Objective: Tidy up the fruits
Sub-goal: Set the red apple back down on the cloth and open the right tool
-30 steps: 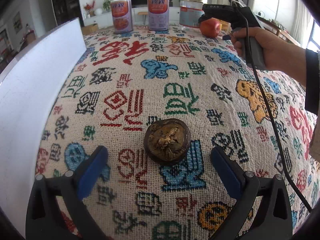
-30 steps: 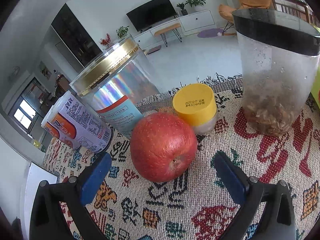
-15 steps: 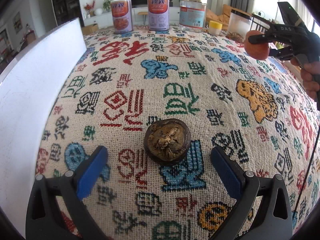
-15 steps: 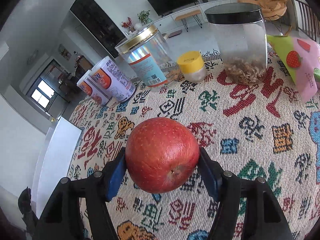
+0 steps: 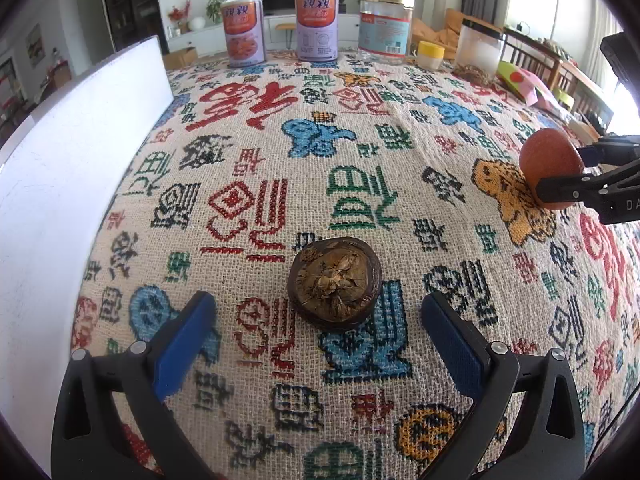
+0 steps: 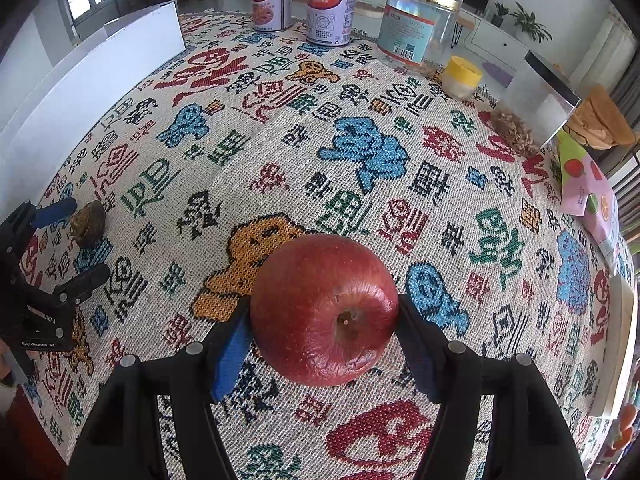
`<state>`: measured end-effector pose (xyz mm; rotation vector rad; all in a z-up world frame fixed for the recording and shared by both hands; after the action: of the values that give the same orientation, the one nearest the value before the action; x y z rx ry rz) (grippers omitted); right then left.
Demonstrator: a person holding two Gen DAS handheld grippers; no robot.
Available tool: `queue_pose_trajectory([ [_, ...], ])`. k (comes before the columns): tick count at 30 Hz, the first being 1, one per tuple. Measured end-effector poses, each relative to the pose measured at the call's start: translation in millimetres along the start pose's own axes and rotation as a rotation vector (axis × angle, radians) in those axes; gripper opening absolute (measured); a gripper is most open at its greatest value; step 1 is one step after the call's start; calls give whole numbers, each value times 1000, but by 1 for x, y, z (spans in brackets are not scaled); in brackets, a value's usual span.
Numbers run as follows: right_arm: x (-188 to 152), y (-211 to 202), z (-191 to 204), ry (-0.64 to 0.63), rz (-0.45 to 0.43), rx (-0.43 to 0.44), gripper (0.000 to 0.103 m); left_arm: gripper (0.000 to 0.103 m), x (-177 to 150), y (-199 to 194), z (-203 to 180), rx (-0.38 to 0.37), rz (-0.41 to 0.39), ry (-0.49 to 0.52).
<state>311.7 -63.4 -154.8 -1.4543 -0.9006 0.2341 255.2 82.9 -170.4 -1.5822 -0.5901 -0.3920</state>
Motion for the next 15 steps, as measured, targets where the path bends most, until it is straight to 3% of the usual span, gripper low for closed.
queue_pose_trajectory([
  [8, -1, -7, -8, 199, -151, 57, 71, 102, 0, 0, 0, 0, 0, 0],
  [11, -4, -20, -8, 230, -226, 57, 90, 103, 0, 0, 0, 0, 0, 0],
  [15, 3, -25, -7, 215, -264, 22, 91, 102, 0, 0, 0, 0, 0, 0],
])
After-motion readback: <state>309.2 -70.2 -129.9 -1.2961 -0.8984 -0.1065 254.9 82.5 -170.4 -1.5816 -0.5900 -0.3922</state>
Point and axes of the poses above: each gripper's, at about its wrist camera, not at the fingertips, and y roughly the way its jaws point, z to its left, x to its top, the point moved 10 cm from there along y, roughly the way its jaws point, and after that the axes turned 10 degrees about -y, right-handed, at the moved point
